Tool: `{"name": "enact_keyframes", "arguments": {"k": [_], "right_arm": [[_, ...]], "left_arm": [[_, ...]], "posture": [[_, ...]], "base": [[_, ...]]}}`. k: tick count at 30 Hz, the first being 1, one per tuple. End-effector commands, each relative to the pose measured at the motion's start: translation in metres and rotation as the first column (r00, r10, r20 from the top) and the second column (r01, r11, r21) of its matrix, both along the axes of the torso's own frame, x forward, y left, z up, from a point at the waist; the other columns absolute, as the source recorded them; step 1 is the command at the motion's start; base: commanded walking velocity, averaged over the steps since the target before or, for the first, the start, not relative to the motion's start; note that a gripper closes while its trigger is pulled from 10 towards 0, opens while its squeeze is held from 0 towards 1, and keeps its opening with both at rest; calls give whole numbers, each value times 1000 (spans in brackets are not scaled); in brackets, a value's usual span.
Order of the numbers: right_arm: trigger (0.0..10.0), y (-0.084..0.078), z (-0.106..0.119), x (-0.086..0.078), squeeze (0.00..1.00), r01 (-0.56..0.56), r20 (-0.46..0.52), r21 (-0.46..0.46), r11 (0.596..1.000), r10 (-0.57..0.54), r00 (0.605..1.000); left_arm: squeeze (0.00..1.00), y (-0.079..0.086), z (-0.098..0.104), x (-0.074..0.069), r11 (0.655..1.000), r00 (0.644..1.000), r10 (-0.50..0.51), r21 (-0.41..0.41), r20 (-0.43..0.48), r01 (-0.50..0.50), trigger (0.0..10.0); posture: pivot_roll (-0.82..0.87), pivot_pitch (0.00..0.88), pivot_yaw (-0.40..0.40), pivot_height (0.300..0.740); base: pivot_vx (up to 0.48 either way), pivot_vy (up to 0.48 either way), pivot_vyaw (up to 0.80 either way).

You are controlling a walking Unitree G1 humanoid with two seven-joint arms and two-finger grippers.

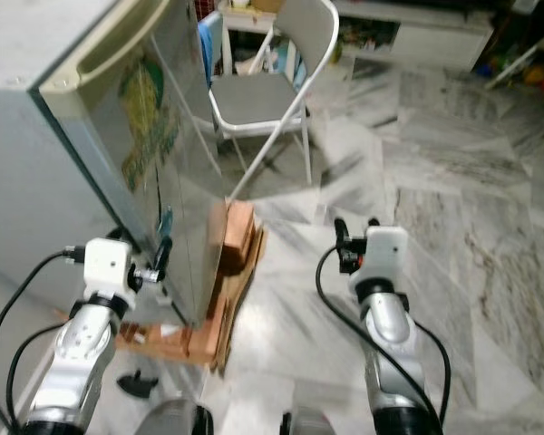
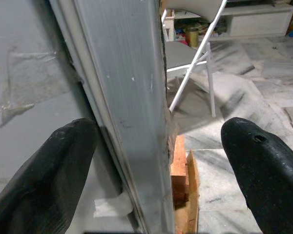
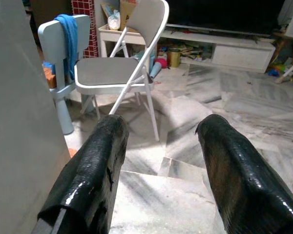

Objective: Restocking fridge

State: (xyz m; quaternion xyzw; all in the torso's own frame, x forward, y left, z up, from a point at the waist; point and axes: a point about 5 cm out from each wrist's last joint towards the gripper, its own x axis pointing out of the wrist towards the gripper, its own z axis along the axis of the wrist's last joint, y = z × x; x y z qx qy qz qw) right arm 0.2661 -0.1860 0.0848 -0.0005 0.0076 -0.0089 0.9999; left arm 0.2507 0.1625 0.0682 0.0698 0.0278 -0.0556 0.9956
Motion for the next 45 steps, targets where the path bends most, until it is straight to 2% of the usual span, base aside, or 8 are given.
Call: {"name": "enact_keyframes", "arguments": {"k": [1,7,14,23,32,37,41,45], "right_arm": [[10000,-2,2,0,0,1,6,-5,1000,-1,1000],[10000,0,2,-1,0,-11,-6,3,1000,11,1000],[10000,9,-1,-9,0,-150,-75,21,988,151,986],[10000,-1,-19,-44,0,-323,-208,37,946,323,923],[10000,2,-20,-51,0,-404,-228,32,914,400,888],[10000,2,-25,-53,0,-407,-249,56,912,407,879],[10000,-5,-28,-57,0,-388,-245,78,918,395,886],[10000,-9,-33,-63,0,-373,-267,85,924,382,885]], "left_arm": [[0,-1,1,0,1000,1000,-3,8,4,3,10000],[0,-1,3,6,1000,1000,-4,-1,11,4,10000],[0,4,5,23,1000,1000,13,-8,14,-13,10000],[0,15,5,36,997,997,73,13,14,-74,10000],[0,11,4,42,998,998,69,12,13,-69,10000],[0,2,8,47,1000,1000,2,-10,28,-1,10000],[0,-28,34,63,984,978,-179,37,105,176,10000],[0,-79,76,75,924,899,-380,60,217,376,10000]], "posture": [[33,74,-29,740],[28,76,-34,740],[8,71,-41,740],[-14,61,-15,740],[-29,59,-10,740],[-21,57,-16,740],[-17,54,-29,740],[-26,50,-27,740]], "base": [[0,0,0],[0,0,0],[0,0,0],[0,0,0],[0,0,0],[0,0,0],[0,0,0],[0,0,0]]}}
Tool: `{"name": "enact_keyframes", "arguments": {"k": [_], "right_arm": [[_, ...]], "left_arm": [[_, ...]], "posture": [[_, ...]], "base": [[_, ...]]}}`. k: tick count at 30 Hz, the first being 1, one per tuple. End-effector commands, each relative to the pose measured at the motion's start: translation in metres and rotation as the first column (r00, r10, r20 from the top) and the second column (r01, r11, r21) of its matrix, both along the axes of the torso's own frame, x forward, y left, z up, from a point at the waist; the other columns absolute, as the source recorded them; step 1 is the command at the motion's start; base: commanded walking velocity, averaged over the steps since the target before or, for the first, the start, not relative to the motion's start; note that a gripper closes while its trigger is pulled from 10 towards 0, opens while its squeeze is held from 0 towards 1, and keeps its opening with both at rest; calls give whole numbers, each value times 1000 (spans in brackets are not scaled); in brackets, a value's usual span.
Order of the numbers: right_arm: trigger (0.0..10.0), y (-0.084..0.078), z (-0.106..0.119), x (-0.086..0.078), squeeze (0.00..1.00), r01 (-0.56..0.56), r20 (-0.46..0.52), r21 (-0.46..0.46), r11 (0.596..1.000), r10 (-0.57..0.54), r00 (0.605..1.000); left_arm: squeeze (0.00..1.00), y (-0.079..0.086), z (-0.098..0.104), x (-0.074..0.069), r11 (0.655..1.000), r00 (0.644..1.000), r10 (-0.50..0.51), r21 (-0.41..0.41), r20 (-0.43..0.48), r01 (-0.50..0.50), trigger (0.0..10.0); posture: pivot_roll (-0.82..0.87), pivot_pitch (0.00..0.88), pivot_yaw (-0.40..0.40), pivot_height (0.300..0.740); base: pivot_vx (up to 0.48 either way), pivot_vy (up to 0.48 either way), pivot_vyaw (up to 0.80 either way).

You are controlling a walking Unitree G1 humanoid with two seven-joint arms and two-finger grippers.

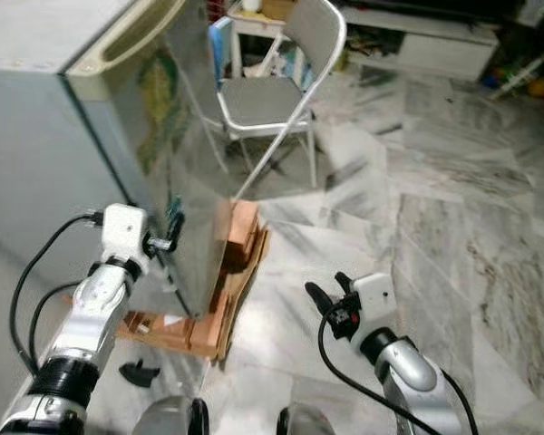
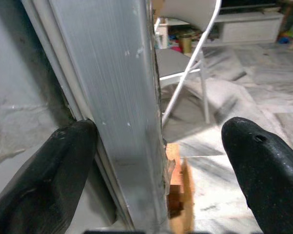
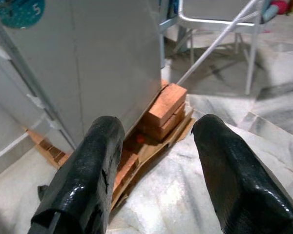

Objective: Restocking fridge

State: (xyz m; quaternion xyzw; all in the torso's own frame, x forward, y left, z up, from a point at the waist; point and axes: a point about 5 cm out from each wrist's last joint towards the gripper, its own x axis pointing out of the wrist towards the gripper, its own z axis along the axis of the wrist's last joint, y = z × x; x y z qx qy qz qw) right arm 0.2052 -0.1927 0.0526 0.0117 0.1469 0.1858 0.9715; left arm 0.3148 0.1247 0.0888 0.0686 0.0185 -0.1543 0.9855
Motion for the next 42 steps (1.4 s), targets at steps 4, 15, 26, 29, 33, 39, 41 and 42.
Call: {"name": "enact_keyframes", "arguments": {"k": [4,15,26,29,33,39,41,42], "right_arm": [[10000,0,-1,-5,0,-8,0,-4,1000,8,1000],[10000,3,-4,-7,0,15,6,21,1000,-16,1000],[10000,4,4,0,0,48,78,-17,999,-47,996],[10000,6,15,7,0,51,145,-46,998,-44,989],[10000,10,24,16,0,75,183,-17,997,-71,981],[10000,19,23,28,0,92,204,-15,996,-87,975],[10000,20,22,30,0,96,205,-14,995,-91,974],[10000,21,22,31,0,99,205,-13,995,-94,974]], "left_arm": [[0,-103,77,-19,840,841,-496,-123,215,528,10000],[0,-35,66,-2,964,957,-226,-103,183,247,10000],[0,0,29,-21,994,992,-102,-17,74,104,10000],[0,-4,23,-34,993,991,-114,7,65,114,10000],[0,-1,15,-46,997,997,-74,-19,33,75,10000],[0,-2,4,-52,997,997,-73,-15,-3,73,10000],[0,-4,4,-49,997,997,-77,-9,0,77,10000],[0,-5,4,-48,997,997,-79,-8,1,79,10000]], "posture": [[-41,51,-15,740],[-14,63,-3,740],[15,59,-3,740],[19,66,4,740],[23,82,16,740],[31,73,-2,740],[32,70,-4,740],[34,60,-7,740]], "base": [[0,0,0],[0,0,0],[0,-23,0],[89,-391,0],[302,-368,-200],[372,-297,-800],[405,-251,-800],[405,-251,-800]]}}
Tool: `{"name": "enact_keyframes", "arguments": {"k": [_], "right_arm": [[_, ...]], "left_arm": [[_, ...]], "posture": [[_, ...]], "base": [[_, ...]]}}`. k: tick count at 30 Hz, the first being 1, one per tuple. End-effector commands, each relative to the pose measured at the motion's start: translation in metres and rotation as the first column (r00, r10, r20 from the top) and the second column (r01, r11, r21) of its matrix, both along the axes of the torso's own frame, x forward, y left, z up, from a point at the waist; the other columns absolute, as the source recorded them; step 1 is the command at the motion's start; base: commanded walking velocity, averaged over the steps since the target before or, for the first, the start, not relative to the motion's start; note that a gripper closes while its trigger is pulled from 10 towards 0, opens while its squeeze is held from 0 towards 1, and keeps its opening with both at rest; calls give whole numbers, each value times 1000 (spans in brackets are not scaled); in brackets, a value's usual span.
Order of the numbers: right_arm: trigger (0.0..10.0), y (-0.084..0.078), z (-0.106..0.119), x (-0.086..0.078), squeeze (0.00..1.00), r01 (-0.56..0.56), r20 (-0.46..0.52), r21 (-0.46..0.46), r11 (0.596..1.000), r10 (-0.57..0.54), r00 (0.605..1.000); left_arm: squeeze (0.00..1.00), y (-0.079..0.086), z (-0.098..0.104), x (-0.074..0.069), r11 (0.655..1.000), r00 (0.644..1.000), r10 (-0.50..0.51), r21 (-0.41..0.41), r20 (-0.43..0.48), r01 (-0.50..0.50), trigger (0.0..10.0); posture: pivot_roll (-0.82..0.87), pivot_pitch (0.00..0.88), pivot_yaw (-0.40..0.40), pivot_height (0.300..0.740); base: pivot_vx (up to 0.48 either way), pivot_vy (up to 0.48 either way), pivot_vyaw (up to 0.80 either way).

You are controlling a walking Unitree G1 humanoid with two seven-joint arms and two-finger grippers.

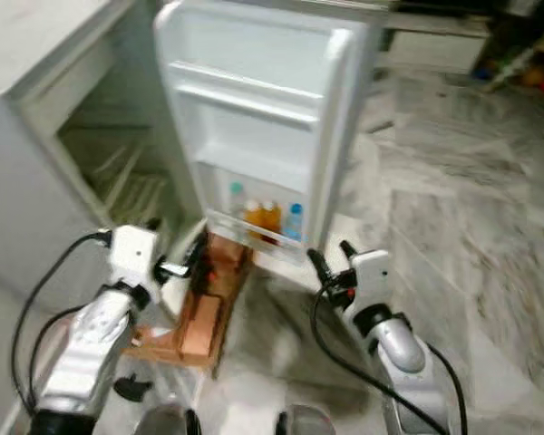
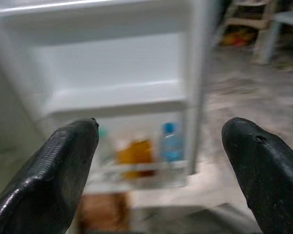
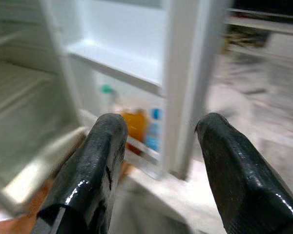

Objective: Restocking fridge

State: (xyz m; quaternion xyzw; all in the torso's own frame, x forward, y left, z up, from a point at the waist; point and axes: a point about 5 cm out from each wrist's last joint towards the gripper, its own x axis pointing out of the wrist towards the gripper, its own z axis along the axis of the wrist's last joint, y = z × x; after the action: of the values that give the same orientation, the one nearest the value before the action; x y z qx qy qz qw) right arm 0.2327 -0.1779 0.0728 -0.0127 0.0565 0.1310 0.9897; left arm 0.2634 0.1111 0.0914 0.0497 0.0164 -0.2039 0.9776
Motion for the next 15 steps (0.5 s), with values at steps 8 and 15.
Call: {"name": "enact_keyframes", "arguments": {"k": [8,15], "right_arm": [[10000,10,-1,11,0,10,29,-3,1000,-10,1000],[10000,9,-3,11,0,15,33,-11,1000,-15,999]], "left_arm": [[0,6,0,17,999,1000,30,35,6,-31,10000],[0,-4,-1,25,1000,1000,25,16,2,-25,10000]], "posture": [[15,49,-1,740],[-9,40,1,740]], "base": [[427,-96,-78],[449,0,0]]}}
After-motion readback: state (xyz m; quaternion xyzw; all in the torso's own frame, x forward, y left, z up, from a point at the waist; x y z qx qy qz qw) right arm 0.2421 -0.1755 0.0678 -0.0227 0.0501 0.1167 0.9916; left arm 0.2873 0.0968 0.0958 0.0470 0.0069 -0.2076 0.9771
